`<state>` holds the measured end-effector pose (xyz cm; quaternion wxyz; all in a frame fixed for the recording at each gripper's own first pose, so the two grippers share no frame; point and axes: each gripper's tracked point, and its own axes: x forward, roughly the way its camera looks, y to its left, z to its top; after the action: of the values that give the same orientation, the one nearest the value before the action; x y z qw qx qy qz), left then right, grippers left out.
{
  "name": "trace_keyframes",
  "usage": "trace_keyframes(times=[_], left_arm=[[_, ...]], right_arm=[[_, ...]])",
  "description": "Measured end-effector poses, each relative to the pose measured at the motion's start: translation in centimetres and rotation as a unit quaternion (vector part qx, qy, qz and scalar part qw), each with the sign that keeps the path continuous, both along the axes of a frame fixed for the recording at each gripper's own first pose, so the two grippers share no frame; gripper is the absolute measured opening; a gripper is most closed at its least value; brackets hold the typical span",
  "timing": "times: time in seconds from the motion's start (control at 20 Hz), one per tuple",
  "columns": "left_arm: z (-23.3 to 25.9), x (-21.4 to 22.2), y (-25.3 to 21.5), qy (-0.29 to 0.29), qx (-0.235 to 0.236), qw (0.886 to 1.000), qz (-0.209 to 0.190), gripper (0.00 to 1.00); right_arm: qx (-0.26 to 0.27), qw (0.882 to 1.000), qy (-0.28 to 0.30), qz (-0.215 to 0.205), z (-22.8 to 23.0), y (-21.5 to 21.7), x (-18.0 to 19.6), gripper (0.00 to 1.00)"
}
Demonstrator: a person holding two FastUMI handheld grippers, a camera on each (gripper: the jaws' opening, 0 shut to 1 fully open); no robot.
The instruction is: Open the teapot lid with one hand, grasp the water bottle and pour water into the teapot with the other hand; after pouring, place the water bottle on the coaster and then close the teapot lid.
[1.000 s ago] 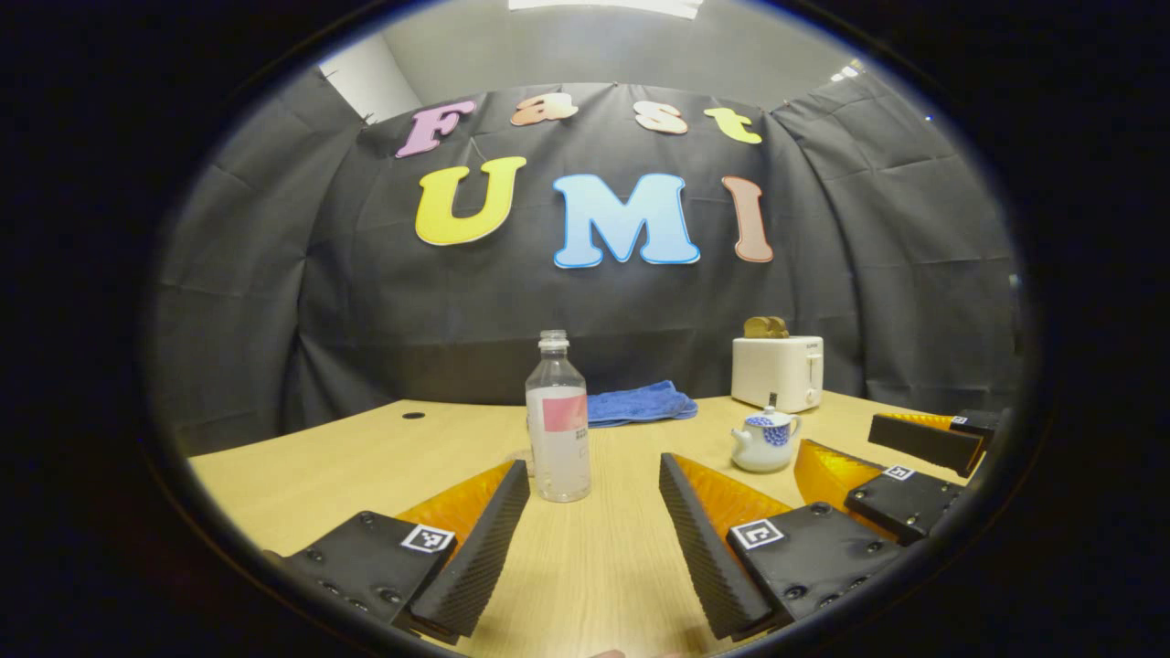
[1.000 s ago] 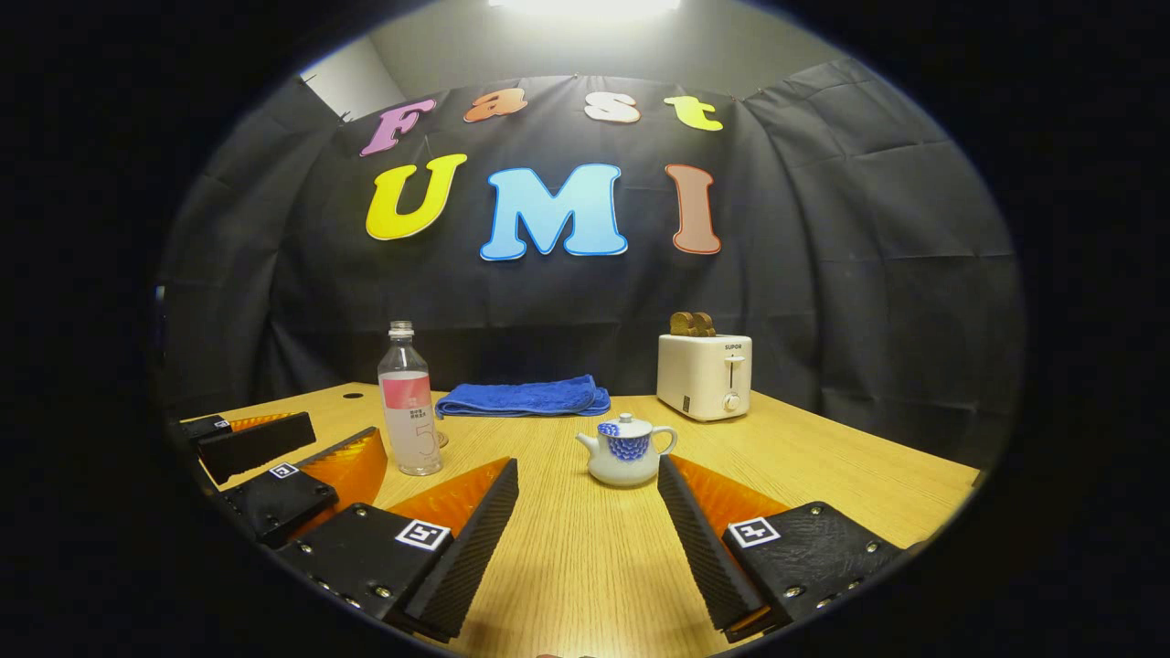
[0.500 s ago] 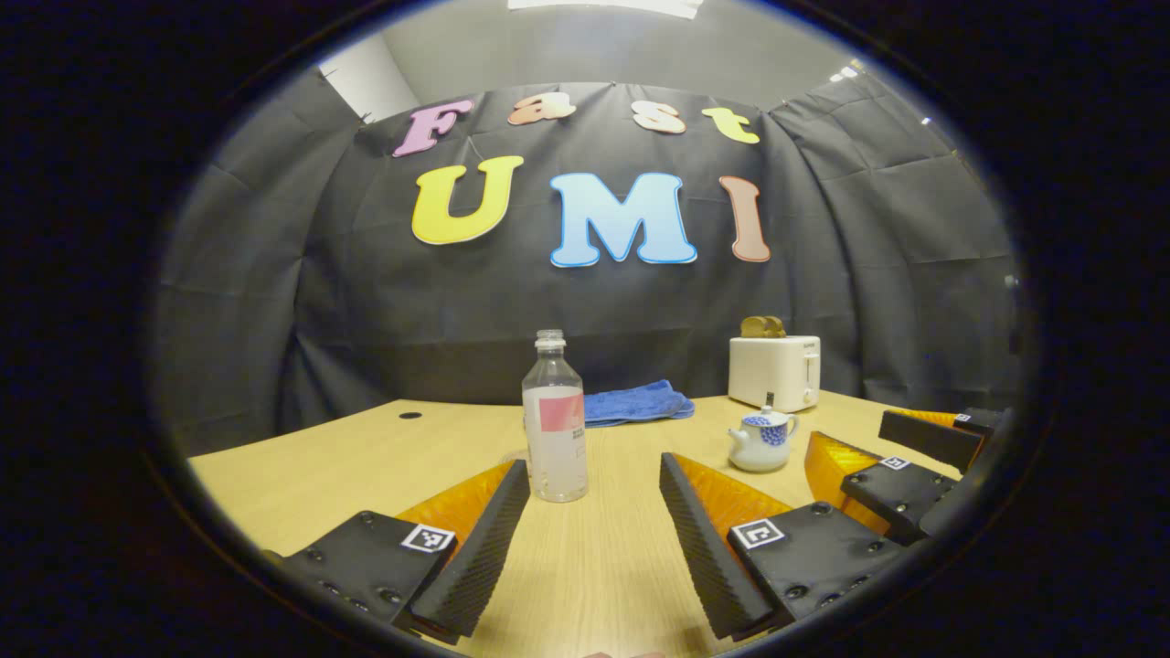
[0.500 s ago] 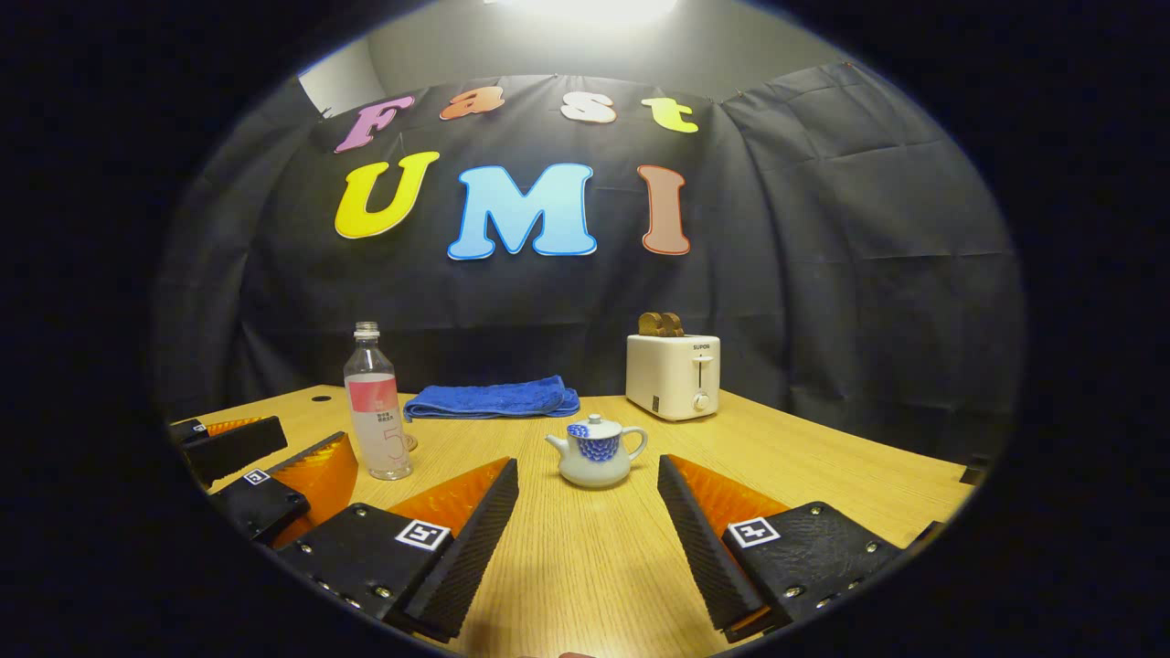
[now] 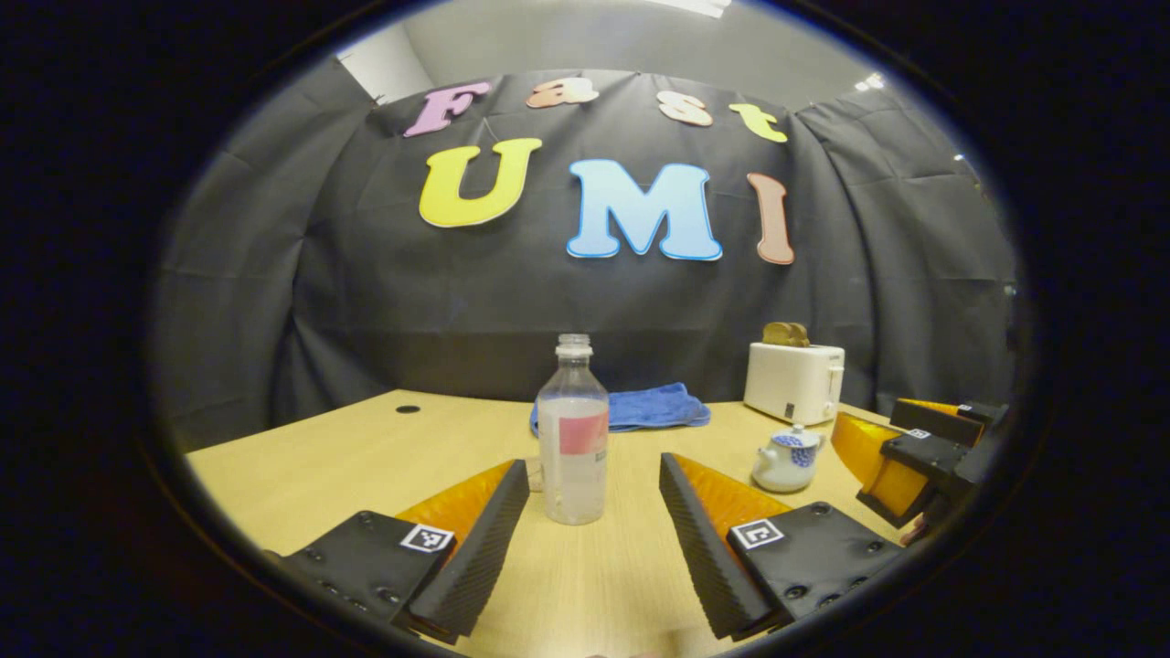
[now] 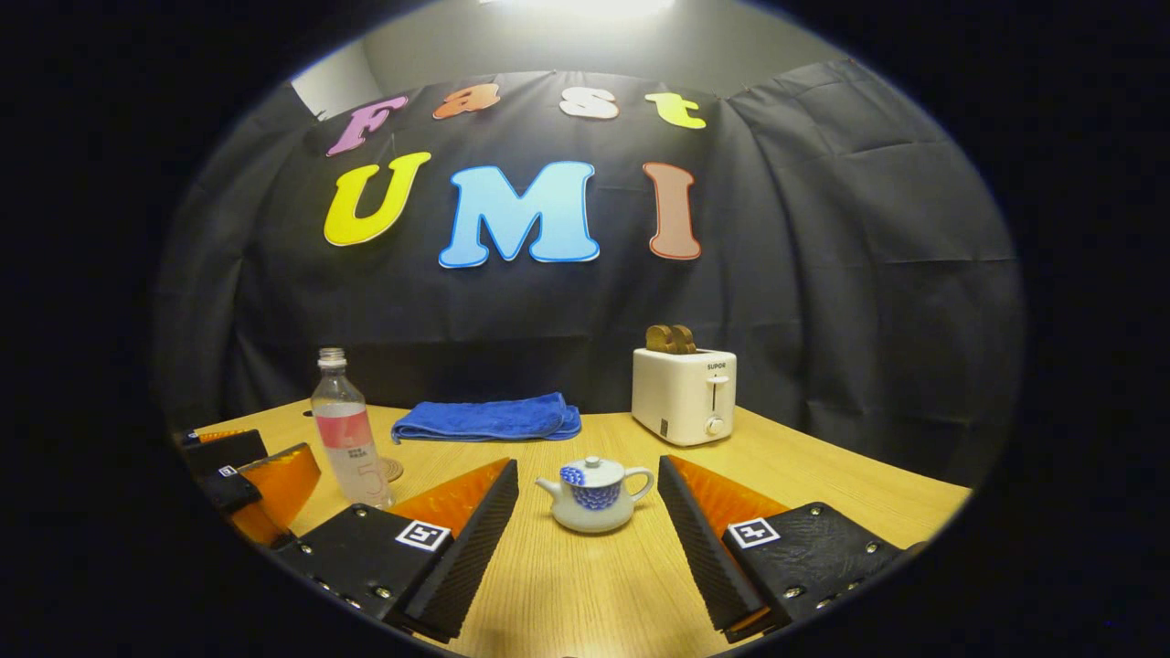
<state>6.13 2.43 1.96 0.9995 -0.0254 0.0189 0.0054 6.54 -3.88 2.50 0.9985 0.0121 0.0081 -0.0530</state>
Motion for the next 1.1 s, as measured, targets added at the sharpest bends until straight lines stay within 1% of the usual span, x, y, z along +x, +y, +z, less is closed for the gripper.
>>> trace_keyframes(times=[0.15,0.25,0.4,0.55,0.6,0.65,0.75,0.8,0.85,0.95,1.1], left_arm=[[0.5,1.9,0.5,0.001,0.011,1.0,0.003,1.0],[0.7,3.2,0.6,0.001,0.02,1.0,0.001,1.0],[0.2,4.3,0.7,0.009,0.019,1.0,-0.003,1.0],[0.5,5.0,1.1,0.01,0.016,1.0,-0.003,1.0],[0.5,5.1,1.3,0.009,0.018,1.0,-0.001,1.0],[0.7,5.3,1.4,0.007,0.019,1.0,-0.002,1.0],[0.6,5.6,1.5,0.009,0.022,1.0,-0.003,1.0],[0.6,5.5,1.8,0.01,0.024,1.0,-0.001,1.0],[0.6,5.6,2.2,0.011,0.024,1.0,0.001,1.0],[0.8,5.5,2.8,0.007,0.017,1.0,0.005,1.0],[0.9,5.7,3.4,0.005,0.013,1.0,0.009,1.0]], right_arm=[[0.012,1.0,0.025,0.002,-0.6,-0.7,3.1,0.95],[-0.002,0.999,0.034,-0.004,-1.0,-1.1,5.2,0.95],[-0.021,0.999,0.043,-0.002,-1.2,-1.0,6.9,0.95],[-0.04,0.997,0.065,-0.006,-2.5,-1.2,8.3,0.93],[-0.043,0.997,0.068,-0.001,-2.6,-1.0,8.4,0.82],[-0.045,0.996,0.073,0.0,-2.7,-1.0,8.6,0.75],[-0.035,0.996,0.082,0.005,-3.3,-0.8,8.9,0.74],[-0.027,0.996,0.087,0.001,-3.8,-1.1,8.8,0.74],[-0.019,0.996,0.082,0.002,-3.7,-1.0,8.7,0.45],[-0.022,0.996,0.082,0.005,-3.5,-1.1,9.0,0.43],[-0.027,0.996,0.079,0.012,-3.4,-0.8,8.9,0.43]])
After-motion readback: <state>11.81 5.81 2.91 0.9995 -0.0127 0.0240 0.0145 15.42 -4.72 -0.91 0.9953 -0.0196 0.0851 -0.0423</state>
